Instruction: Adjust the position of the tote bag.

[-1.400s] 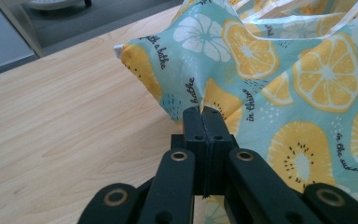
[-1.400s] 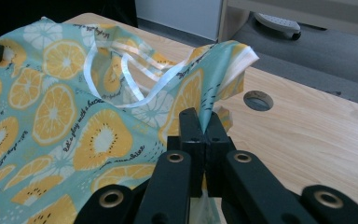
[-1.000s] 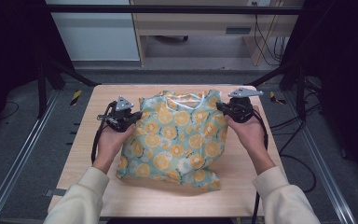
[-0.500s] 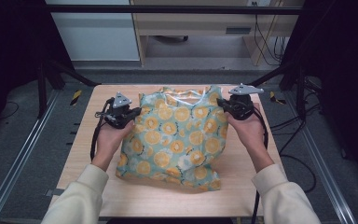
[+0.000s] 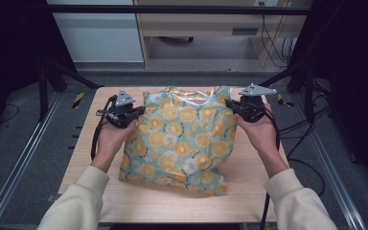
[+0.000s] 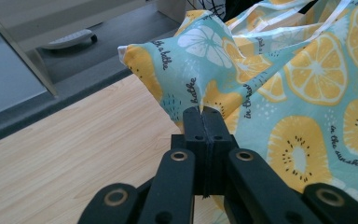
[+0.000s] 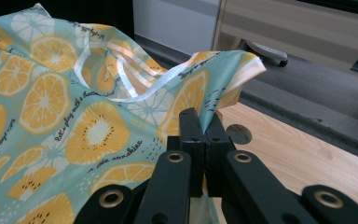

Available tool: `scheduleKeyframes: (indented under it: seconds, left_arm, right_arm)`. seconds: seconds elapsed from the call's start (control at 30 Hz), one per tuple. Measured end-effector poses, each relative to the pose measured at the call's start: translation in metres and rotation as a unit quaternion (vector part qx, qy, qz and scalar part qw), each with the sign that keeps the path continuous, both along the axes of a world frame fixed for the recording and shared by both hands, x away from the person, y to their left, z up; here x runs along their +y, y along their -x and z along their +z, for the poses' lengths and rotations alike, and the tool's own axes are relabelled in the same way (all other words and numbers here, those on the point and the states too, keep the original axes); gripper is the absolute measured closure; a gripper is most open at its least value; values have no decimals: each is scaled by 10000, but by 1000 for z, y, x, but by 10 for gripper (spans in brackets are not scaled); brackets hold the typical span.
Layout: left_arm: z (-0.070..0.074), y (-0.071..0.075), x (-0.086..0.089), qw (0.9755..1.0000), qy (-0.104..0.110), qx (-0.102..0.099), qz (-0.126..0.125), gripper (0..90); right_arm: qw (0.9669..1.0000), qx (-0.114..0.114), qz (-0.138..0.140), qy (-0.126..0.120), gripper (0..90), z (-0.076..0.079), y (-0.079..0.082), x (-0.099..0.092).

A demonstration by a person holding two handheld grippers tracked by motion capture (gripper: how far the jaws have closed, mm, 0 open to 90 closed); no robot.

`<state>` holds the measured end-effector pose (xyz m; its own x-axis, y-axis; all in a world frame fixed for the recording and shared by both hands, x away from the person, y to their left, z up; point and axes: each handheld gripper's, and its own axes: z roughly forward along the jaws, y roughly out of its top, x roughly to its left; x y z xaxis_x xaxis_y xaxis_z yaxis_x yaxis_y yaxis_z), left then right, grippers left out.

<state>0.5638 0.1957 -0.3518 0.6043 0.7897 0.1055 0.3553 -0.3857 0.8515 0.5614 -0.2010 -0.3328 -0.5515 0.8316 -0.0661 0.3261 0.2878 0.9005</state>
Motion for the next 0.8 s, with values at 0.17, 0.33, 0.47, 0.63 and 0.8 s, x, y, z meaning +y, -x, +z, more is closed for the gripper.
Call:
scheduleKeyframes:
  seconds: [0.17, 0.33, 0.47, 0.63, 0.8]
  left_arm:
    - [-3, -3, -1, 10000, 64, -10, -9, 900]
    - [-6, 5, -2, 9999, 0, -99, -77, 900]
    - [-10, 14, -3, 9998, 38, -138, -110, 900]
    - [-14, 26, -3, 9996, -15, -248, -166, 900]
    - [-17, 38, 2, 9991, 104, -357, -216, 900]
  right_arm:
    - [9999, 91, -85, 38, 898, -10, -2, 0]
    - [9999, -1, -107, -74, 899, -20, 9, -3]
    - [9998, -108, -118, -108, 899, -26, 20, -6]
    - [9997, -222, -102, -87, 899, -29, 35, -7]
    - [9993, -347, -33, -163, 898, -29, 47, -8]
